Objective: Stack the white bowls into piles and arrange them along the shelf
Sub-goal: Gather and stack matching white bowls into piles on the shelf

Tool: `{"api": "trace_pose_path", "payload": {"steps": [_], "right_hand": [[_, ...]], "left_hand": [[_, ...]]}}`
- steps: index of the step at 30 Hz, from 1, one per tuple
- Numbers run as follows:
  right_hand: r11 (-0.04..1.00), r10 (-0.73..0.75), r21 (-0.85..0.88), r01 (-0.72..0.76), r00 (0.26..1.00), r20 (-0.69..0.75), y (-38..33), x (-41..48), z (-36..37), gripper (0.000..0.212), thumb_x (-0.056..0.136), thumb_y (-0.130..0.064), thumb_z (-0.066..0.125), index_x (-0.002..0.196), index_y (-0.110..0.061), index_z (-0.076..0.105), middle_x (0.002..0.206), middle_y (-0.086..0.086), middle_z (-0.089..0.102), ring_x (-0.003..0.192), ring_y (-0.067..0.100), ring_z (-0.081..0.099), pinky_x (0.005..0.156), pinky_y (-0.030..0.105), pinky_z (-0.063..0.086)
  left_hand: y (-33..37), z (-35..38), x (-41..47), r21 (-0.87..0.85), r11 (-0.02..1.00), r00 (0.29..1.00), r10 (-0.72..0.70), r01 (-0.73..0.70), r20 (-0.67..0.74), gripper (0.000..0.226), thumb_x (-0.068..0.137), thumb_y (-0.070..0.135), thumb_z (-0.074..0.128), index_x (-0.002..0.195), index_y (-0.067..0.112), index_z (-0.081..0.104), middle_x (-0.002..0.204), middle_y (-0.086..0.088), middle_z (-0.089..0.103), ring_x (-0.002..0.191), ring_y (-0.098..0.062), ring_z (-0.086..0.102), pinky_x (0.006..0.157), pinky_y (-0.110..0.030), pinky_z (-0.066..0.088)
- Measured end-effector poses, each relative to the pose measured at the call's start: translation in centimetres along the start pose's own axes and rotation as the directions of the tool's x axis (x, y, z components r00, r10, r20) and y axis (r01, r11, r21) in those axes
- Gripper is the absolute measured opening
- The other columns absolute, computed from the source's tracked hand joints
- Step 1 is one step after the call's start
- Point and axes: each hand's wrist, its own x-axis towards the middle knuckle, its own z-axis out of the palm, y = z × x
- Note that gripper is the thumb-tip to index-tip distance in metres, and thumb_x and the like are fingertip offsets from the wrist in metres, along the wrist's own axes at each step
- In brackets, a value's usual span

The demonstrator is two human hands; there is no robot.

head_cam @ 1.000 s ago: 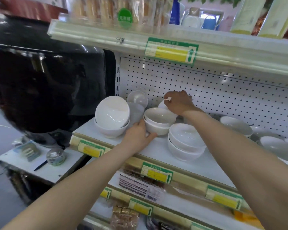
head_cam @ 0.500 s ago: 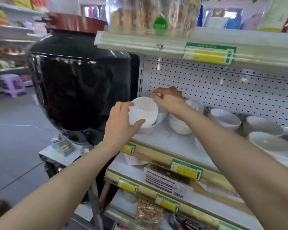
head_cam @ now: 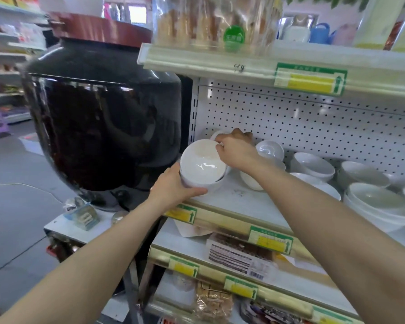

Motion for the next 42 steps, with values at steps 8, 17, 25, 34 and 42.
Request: {"api": "trace_pose_path", "payload": {"steps": [8,17,25,34,42], "right_hand": [[0.972,0.170,0.110,-0.207,0.946,0.275,0.0,0.4,0.8,0.040,0.079,-0.013,0.042,0.110,-0.023,0.065,0.109,0.007,0.066,0.098,0.028,0.064,0.095,0.034,0.049],[0.972,0.142,0.142,-0.185,0.952,0.272,0.4,-0.2,1.5,0.038,0.082,-0.011,0.042,0.108,-0.022,0.068,0.101,0.008,0.067,0.095,0.029,0.064,0.091,0.035,0.052],[0.967,0.143,0.176,-0.186,0.963,0.229,1.1,-0.3,1.4,0.029,0.086,-0.028,0.038,0.082,-0.018,0.065,0.080,-0.001,0.066,0.083,0.024,0.058,0.078,0.031,0.049],[0.939,0.293,0.185,-0.289,0.956,0.004,5.1,2.4,-1.1,0.033,0.090,-0.016,0.043,0.099,-0.026,0.073,0.104,0.001,0.071,0.096,0.028,0.060,0.094,0.041,0.047],[0.968,0.215,0.110,-0.227,0.970,0.112,8.7,6.2,0.1,0.027,0.092,-0.023,0.048,0.096,-0.033,0.073,0.105,-0.003,0.069,0.103,0.029,0.060,0.094,0.043,0.048]], "left_hand": [[-0.5,-0.2,0.0,-0.021,0.999,0.999,0.035,-0.035,-0.001,0.105,0.052,0.070,0.077,0.141,0.033,0.037,0.132,0.010,0.053,0.120,-0.013,0.050,0.096,-0.039,0.049],[-0.6,-0.1,0.0,-0.017,0.999,0.999,0.051,-0.051,-0.005,0.103,0.057,0.065,0.080,0.143,0.033,0.034,0.137,0.009,0.050,0.124,-0.014,0.048,0.098,-0.037,0.046],[-1.0,-1.0,0.1,-0.090,0.990,0.993,0.110,-0.105,0.044,0.091,0.068,0.077,0.064,0.143,0.032,0.039,0.136,0.015,0.049,0.125,-0.009,0.046,0.105,-0.037,0.042],[0.9,-3.2,5.6,0.032,0.982,0.983,0.184,-0.184,0.016,0.076,0.092,0.074,0.021,0.118,0.014,0.060,0.115,-0.013,0.063,0.112,-0.030,0.057,0.096,-0.048,0.047],[4.8,-1.9,12.2,0.088,0.996,0.991,0.018,-0.029,0.132,0.057,0.100,0.054,0.034,0.133,0.014,0.057,0.136,-0.010,0.057,0.125,-0.030,0.052,0.097,-0.035,0.040]]}}
